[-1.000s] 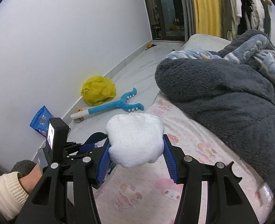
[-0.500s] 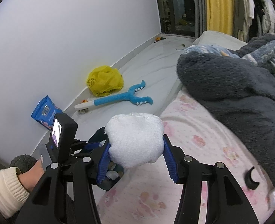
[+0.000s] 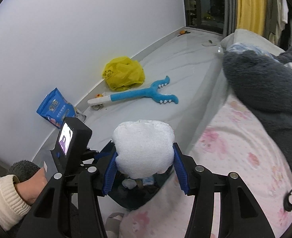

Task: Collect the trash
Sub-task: 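Open the left gripper to drop the bubble wrap while the right drops the cotton ball into the bin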

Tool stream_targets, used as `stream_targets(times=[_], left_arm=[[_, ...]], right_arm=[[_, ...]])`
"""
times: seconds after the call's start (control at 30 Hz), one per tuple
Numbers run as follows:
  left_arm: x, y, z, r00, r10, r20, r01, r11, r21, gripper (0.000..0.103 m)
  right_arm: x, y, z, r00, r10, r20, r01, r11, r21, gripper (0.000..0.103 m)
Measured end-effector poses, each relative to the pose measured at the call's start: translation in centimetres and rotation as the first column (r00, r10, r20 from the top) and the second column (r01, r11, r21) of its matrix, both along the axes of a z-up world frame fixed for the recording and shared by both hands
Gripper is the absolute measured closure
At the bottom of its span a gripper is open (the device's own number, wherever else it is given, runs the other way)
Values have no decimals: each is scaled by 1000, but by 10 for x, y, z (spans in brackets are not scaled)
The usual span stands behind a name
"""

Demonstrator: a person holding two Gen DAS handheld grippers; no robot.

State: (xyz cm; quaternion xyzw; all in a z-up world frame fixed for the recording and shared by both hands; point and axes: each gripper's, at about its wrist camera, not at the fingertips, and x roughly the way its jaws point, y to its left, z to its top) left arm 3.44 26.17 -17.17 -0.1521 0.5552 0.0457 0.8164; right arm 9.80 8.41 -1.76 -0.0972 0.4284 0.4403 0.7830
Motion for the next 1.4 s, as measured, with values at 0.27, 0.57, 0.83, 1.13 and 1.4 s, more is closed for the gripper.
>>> stream_targets(times=[0.27, 0.57, 0.83, 1.13, 1.4], left_arm=[[-10, 14, 2, 1000, 7, -3, -7, 999, -38, 49], [-15, 24, 21, 998, 34, 47, -33, 999, -23, 41], [-26, 37, 56, 979, 72, 190, -69, 997, -21, 33], [-32, 38, 93, 938, 79, 337, -73, 997, -31, 28], [-40, 42, 116, 902, 76, 425, -75, 997, -19, 26]], right_arm=[[-4, 27, -19, 999, 26, -26, -27, 999, -40, 50], [-1, 40, -37, 997, 21, -69, -26, 998, -60, 50], [3, 53, -65, 994, 8, -109, -21, 993, -119, 50], [3, 68, -101, 988, -2, -153, -28, 980, -197, 50], [-3, 78, -122, 987, 6, -161, -49, 964, -262, 48]])
